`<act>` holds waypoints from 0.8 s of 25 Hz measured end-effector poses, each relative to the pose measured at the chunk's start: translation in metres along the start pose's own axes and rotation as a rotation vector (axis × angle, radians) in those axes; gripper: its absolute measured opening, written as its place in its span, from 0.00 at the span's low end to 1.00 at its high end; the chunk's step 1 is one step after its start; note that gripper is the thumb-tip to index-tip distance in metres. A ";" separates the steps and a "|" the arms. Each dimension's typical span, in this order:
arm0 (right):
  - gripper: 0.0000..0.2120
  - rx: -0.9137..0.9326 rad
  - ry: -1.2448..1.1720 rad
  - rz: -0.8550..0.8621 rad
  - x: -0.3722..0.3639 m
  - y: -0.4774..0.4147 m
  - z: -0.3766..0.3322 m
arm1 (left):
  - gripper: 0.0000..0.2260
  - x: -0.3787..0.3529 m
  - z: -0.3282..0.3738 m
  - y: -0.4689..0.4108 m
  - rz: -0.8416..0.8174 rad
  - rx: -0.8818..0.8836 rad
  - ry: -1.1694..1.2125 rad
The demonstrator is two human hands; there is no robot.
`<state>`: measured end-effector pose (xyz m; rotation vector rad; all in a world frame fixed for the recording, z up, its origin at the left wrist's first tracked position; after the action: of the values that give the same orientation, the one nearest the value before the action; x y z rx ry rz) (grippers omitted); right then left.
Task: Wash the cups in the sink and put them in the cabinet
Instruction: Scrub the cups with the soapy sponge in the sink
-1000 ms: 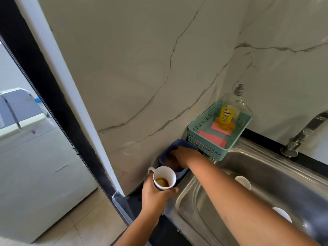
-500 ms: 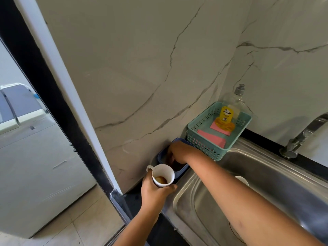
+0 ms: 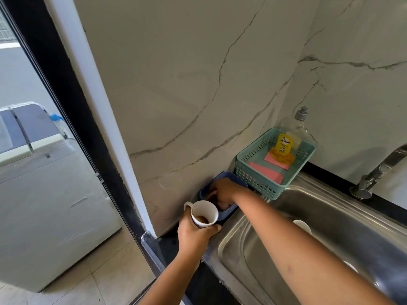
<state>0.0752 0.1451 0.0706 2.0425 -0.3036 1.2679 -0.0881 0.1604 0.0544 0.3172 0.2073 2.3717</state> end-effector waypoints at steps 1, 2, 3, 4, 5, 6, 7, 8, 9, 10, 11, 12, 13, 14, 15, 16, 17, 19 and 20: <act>0.17 0.015 -0.064 0.053 0.010 0.004 0.002 | 0.28 0.000 0.000 0.000 0.000 0.002 0.006; 0.16 0.011 -0.130 0.106 0.020 0.007 0.005 | 0.29 0.000 0.001 0.000 0.000 0.000 0.011; 0.14 -0.005 -0.191 0.157 0.028 0.008 0.009 | 0.29 0.000 0.001 0.001 -0.003 -0.003 0.012; 0.12 -0.025 -0.239 0.192 0.035 0.011 0.012 | 0.29 -0.001 0.002 0.001 -0.004 -0.002 0.011; 0.14 -0.046 -0.305 0.210 0.041 0.016 0.014 | 0.29 -0.002 0.002 0.001 -0.004 -0.004 0.008; 0.17 -0.066 -0.408 0.194 0.043 0.020 0.015 | 0.29 -0.003 0.002 0.001 -0.003 -0.006 0.004; 0.19 -0.105 -0.541 0.146 0.042 0.025 0.015 | 0.30 -0.003 0.002 0.000 0.000 -0.009 -0.002; 0.18 -0.160 -0.666 0.072 0.039 0.030 0.015 | 0.30 -0.003 0.002 0.000 0.004 -0.011 -0.009; 0.17 -0.190 -0.751 0.008 0.037 0.032 0.016 | 0.30 -0.003 0.002 0.000 0.009 -0.015 -0.015; 0.13 -0.185 -0.760 -0.030 0.035 0.031 0.015 | 0.30 -0.003 0.002 0.000 0.013 -0.016 -0.018; 0.10 -0.164 -0.734 -0.037 0.035 0.029 0.015 | 0.30 -0.004 0.002 0.000 0.015 -0.016 -0.016; 0.09 -0.144 -0.696 -0.019 0.036 0.028 0.015 | 0.30 -0.004 0.002 -0.001 0.018 -0.015 -0.012; 0.09 -0.139 -0.666 0.012 0.038 0.028 0.015 | 0.30 -0.004 0.003 -0.001 0.019 -0.016 -0.008; 0.07 -0.136 -0.642 0.059 0.041 0.029 0.015 | 0.30 -0.004 0.004 -0.001 0.021 -0.020 -0.009; 0.05 -0.122 -0.610 0.109 0.045 0.030 0.015 | 0.30 -0.004 0.005 -0.001 0.023 -0.028 -0.013; 0.05 -0.114 -0.559 0.138 0.047 0.031 0.014 | 0.30 -0.004 0.005 -0.001 0.022 -0.033 -0.015; 0.06 -0.111 -0.485 0.157 0.048 0.032 0.014 | 0.29 -0.004 0.005 -0.002 0.020 -0.036 -0.016; 0.11 -0.126 -0.329 0.194 0.049 0.031 0.015 | 0.29 -0.004 0.006 -0.002 0.018 -0.038 -0.013; 0.12 -0.140 -0.292 0.210 0.050 0.032 0.016 | 0.28 -0.004 0.006 -0.002 0.019 -0.038 -0.012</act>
<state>0.0939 0.1197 0.1234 2.1142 -0.7385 1.0318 -0.0823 0.1600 0.0591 0.3168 0.1534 2.3883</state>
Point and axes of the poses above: each hand's wrist, its own y-axis away from the middle knuckle, its own x-axis out of the back of the hand, z = x × y, the point moved 6 cm from there along -y, towards the middle knuckle, and after that the axes turned 4 degrees about -y, right-handed, at the moved point
